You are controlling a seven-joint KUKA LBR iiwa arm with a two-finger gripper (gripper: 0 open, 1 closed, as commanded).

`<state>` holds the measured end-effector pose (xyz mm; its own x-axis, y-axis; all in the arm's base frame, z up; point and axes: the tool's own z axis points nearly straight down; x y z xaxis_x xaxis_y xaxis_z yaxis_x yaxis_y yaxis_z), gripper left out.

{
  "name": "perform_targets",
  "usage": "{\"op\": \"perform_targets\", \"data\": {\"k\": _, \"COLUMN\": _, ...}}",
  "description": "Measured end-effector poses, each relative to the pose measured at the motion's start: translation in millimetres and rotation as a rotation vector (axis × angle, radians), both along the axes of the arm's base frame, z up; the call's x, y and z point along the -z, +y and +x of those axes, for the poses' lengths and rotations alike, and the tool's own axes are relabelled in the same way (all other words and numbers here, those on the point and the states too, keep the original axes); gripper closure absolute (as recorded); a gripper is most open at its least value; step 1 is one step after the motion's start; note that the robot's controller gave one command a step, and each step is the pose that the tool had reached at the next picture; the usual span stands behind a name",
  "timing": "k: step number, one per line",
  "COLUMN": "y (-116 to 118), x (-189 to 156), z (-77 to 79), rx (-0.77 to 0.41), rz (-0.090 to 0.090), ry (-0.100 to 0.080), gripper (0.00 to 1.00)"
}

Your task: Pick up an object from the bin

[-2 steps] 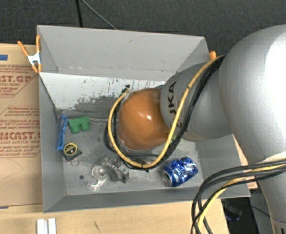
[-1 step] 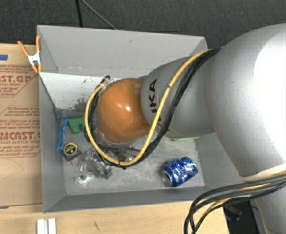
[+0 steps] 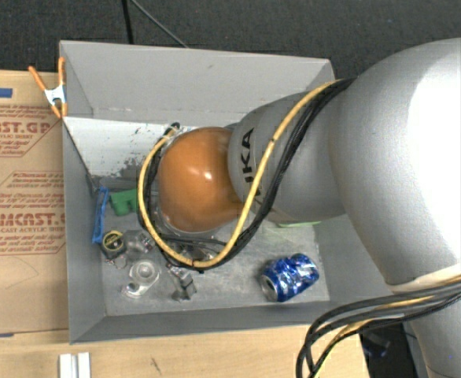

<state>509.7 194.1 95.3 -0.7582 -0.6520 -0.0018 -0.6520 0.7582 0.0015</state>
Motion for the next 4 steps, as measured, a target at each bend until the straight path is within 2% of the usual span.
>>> {"op": "perform_targets", "data": {"k": 1, "y": -0.3, "x": 0.0, "z": 0.1, "rx": 0.001, "rz": 0.000, "ry": 0.000, "gripper": 1.00}}
{"op": "perform_targets", "data": {"k": 2, "y": 13.1, "x": -164.5, "z": -23.0, "rx": -0.001, "rz": 0.003, "ry": -0.010, "gripper": 1.00}}
{"op": "perform_targets", "data": {"k": 3, "y": 50.8, "x": -69.6, "z": 12.5, "rx": 0.061, "rz": -0.001, "ry": 0.004, "gripper": 1.00}}
{"op": "perform_targets", "data": {"k": 4, "y": 34.7, "x": -72.8, "z": 13.6, "rx": 0.063, "rz": 0.000, "ry": 0.000, "gripper": 1.00}}
